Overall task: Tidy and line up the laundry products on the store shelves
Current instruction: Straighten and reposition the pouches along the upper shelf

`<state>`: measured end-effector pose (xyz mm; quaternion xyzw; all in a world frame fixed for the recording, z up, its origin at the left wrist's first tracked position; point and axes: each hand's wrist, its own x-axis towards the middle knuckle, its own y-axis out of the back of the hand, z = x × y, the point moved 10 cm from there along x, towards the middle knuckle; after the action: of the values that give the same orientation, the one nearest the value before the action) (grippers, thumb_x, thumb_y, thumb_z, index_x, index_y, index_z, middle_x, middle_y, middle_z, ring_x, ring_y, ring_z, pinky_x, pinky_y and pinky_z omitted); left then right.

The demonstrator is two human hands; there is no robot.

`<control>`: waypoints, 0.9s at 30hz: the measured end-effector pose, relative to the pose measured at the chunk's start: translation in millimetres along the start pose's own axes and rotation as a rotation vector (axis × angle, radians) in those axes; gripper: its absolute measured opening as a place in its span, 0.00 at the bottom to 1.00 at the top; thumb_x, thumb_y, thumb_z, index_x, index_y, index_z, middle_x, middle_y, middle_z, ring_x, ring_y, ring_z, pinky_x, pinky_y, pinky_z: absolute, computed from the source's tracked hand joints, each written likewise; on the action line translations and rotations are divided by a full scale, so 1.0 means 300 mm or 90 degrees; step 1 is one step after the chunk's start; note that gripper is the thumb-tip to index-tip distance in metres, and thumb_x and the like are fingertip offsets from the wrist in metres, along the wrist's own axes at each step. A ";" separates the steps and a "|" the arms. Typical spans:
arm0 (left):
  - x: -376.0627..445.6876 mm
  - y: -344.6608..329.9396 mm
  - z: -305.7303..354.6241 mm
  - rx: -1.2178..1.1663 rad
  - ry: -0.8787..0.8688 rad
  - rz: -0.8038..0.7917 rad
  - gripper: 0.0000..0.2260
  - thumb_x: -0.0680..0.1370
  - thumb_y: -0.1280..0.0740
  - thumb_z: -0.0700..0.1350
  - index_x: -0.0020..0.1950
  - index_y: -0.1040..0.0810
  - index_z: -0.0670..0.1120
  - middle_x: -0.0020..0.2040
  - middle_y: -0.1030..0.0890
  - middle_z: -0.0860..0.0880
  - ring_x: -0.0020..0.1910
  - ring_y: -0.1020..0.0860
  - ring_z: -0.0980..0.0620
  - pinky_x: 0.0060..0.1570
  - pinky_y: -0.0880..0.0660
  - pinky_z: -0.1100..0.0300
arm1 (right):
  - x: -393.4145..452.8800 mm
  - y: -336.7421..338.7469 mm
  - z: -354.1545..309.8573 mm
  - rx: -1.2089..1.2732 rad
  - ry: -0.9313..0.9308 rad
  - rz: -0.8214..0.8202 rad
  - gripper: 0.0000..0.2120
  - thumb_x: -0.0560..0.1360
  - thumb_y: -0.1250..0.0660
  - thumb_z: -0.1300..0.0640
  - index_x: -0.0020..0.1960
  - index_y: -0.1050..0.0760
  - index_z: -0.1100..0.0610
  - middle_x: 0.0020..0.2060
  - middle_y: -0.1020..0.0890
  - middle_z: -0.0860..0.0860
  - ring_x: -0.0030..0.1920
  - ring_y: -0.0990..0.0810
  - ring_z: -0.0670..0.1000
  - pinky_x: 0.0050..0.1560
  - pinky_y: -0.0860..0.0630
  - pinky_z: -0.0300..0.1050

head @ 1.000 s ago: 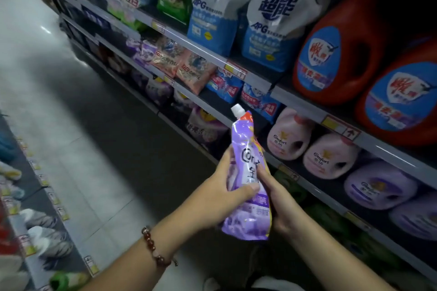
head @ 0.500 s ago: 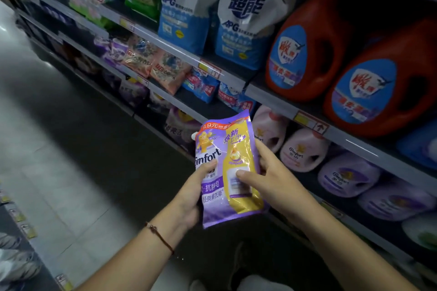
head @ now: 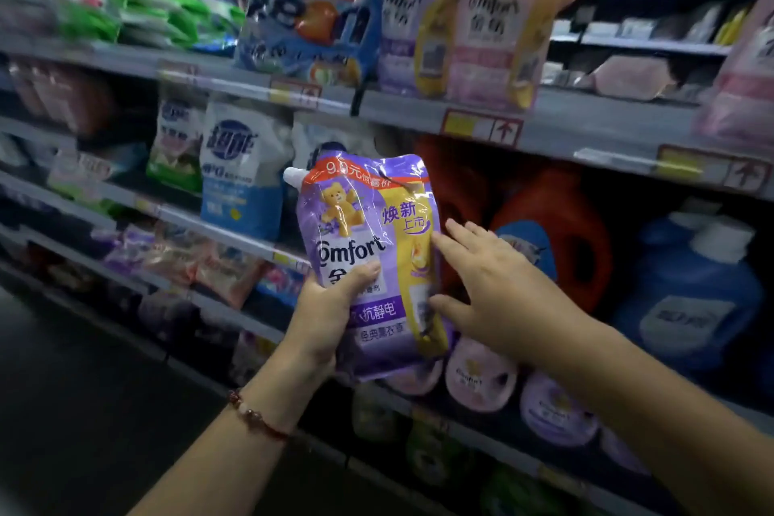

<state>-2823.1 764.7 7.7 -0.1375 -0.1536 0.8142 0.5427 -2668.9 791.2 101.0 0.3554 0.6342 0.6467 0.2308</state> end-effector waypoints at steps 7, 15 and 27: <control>0.171 -0.248 0.301 0.031 -0.145 -0.029 0.10 0.74 0.27 0.39 0.55 0.18 0.43 0.45 0.14 0.41 0.39 0.15 0.43 0.37 0.19 0.49 | 0.123 0.370 0.244 -0.099 -0.027 0.165 0.36 0.78 0.39 0.41 0.80 0.50 0.51 0.80 0.49 0.52 0.79 0.52 0.53 0.76 0.57 0.45; 0.276 -0.421 0.418 -0.025 -0.220 -0.007 0.06 0.76 0.29 0.42 0.52 0.17 0.45 0.47 0.14 0.39 0.39 0.15 0.40 0.40 0.19 0.44 | 0.403 0.560 0.613 0.319 -0.216 0.306 0.28 0.73 0.31 0.44 0.69 0.33 0.53 0.59 0.20 0.51 0.58 0.21 0.56 0.54 0.26 0.48; 0.343 -0.440 0.483 -0.040 -0.238 -0.025 0.11 0.76 0.30 0.43 0.58 0.20 0.42 0.48 0.15 0.37 0.38 0.15 0.41 0.34 0.19 0.50 | 0.559 0.437 0.756 0.805 -0.348 0.305 0.07 0.81 0.36 0.55 0.55 0.25 0.57 0.47 0.15 0.58 0.38 0.15 0.56 0.30 0.21 0.45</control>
<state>-2807.0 893.4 187.0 0.0024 -0.2796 0.8095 0.5162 -2585.7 1054.2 245.0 0.6986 0.7111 0.0776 -0.0165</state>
